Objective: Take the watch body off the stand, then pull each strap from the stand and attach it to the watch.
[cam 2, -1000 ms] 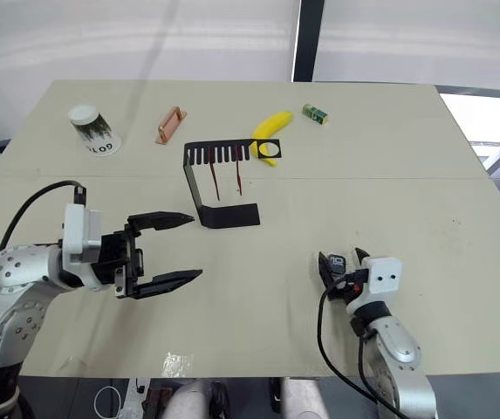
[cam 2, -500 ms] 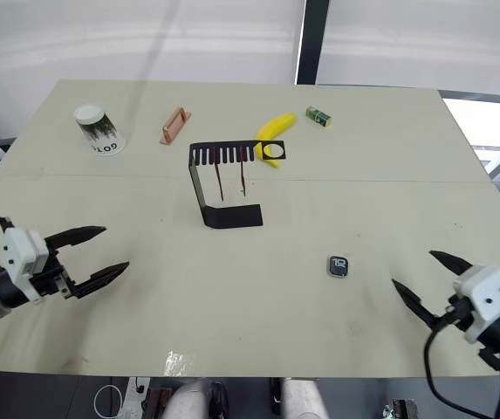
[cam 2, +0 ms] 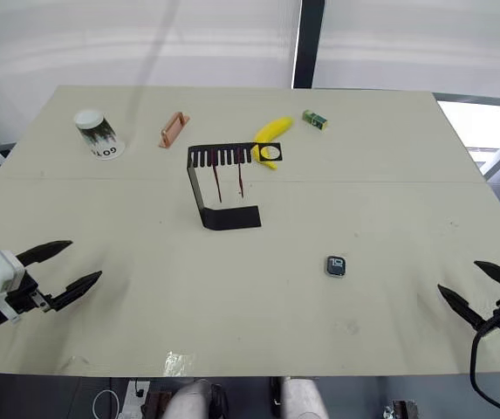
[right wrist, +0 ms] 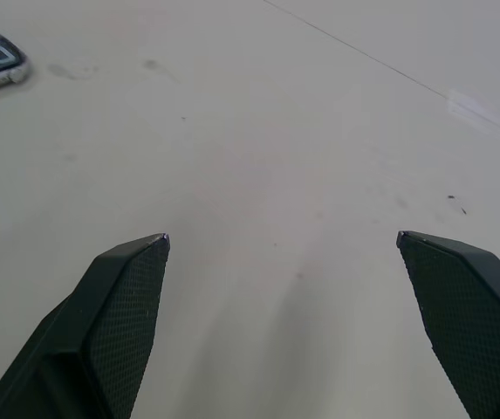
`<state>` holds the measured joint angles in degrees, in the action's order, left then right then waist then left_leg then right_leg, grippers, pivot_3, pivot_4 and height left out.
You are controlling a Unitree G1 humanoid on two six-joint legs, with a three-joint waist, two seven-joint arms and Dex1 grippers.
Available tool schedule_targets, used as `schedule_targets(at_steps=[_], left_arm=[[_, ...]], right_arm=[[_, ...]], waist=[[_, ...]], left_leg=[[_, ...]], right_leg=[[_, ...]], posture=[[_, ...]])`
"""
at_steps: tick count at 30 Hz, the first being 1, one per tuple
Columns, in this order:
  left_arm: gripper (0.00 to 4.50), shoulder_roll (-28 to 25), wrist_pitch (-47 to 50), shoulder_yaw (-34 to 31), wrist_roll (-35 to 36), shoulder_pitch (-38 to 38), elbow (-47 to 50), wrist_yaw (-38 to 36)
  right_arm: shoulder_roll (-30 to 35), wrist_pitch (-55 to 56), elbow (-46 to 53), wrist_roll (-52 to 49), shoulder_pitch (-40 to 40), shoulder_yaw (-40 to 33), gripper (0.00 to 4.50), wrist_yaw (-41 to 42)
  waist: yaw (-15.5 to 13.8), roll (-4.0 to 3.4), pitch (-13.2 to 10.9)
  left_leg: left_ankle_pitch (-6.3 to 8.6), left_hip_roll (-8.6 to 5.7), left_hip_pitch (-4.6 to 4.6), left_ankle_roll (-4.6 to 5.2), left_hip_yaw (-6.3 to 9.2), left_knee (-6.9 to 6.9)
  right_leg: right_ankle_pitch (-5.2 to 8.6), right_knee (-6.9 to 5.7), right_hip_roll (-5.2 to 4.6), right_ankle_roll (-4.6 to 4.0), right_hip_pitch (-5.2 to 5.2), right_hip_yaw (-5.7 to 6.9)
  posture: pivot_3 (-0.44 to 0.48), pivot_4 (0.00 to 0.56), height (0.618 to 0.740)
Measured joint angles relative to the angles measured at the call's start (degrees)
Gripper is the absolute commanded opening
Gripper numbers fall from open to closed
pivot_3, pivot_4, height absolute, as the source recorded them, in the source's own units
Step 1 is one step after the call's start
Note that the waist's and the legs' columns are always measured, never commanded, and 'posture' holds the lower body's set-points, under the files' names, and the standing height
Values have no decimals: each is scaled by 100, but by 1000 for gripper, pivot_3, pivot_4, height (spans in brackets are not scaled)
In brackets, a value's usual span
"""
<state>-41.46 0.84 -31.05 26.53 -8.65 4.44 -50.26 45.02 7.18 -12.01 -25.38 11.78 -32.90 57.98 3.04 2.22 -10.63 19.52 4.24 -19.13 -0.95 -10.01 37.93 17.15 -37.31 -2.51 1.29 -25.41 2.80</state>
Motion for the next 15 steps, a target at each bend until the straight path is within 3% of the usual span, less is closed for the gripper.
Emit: schedule_targets(at_steps=[6, 15], left_arm=[[4500, 47, 194, 26, 116, 2, 246, 41], [4500, 394, 164, 402, 105, -16, 775, 151]], right_arm=[[-534, -418, 770, -171, -218, 559, 4433, -140], [-834, -1332, 2046, -437, -1051, 1527, 4433, -410]], waist=[[27, -20, -2], [-14, -22, -3]], left_leg=[[0, 2, 3, -8, -5, 0], [0, 2, -2, -7, 0, 3]], right_leg=[[1, -11, 2, -2, -5, -1], [1, -10, 1, -3, -6, 2]], posture=[[0, 150, 729], [0, 150, 729]])
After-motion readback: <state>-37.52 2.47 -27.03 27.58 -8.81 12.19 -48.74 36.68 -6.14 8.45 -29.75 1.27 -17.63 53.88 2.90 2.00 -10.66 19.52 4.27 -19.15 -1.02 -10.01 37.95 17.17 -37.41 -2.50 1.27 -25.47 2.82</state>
